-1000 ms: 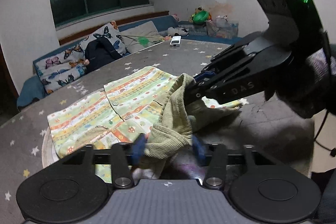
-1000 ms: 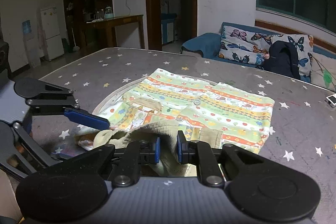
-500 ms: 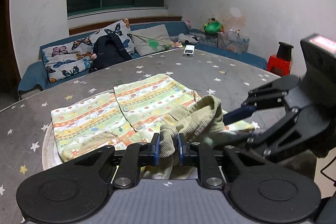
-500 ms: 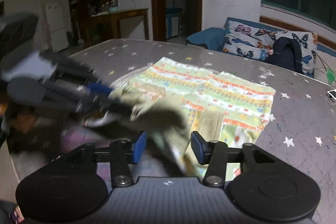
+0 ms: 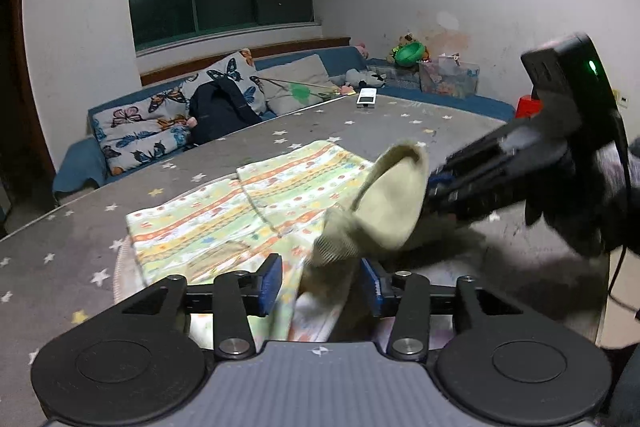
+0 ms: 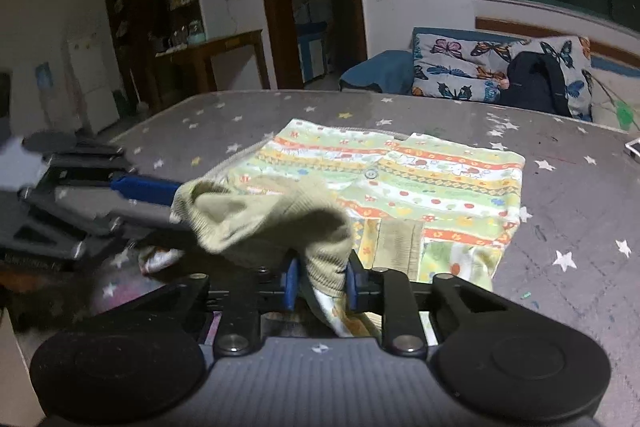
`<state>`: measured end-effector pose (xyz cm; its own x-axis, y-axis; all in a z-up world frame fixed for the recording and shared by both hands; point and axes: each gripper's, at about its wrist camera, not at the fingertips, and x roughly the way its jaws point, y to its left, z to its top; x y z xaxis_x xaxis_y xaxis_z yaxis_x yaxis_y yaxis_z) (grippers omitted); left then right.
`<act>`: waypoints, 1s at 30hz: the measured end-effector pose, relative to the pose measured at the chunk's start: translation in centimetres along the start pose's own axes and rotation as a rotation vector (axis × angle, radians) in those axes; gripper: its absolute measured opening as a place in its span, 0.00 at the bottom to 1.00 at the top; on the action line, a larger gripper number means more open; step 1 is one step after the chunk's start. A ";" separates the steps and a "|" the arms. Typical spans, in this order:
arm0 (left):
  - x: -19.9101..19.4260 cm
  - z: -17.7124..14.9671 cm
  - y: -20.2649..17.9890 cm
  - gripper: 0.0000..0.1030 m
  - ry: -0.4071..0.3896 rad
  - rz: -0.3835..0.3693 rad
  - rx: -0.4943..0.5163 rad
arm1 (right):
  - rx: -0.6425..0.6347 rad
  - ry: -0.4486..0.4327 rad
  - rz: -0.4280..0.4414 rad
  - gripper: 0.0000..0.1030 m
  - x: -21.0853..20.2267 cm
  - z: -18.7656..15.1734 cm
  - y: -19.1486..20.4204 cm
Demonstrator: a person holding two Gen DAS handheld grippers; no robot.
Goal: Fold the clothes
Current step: 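Raise the left gripper and fold the garment over toward the right gripper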
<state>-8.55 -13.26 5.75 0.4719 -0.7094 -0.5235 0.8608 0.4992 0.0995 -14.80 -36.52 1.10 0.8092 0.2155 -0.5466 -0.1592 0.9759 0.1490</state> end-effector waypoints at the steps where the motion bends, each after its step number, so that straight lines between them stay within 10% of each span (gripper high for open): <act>1: -0.2 -0.3 0.0 0.48 0.002 0.004 0.010 | 0.006 -0.002 -0.001 0.20 -0.1 0.0 -0.1; 6: 0.1 -1.1 -1.2 0.65 0.018 0.033 0.103 | 0.027 -0.007 0.003 0.20 -0.1 0.5 -0.3; 16: 2.6 -1.9 -1.2 0.66 0.069 0.091 0.173 | 0.027 -0.044 -0.004 0.19 -0.7 1.7 -0.1; 23: 3.0 -2.1 -0.1 0.20 0.091 0.094 0.131 | 0.035 -0.050 -0.007 0.17 -0.7 1.4 -0.1; 30: 1.6 -2.4 0.0 0.11 0.086 0.070 0.119 | 0.020 -0.052 0.008 0.14 -1.8 0.9 0.8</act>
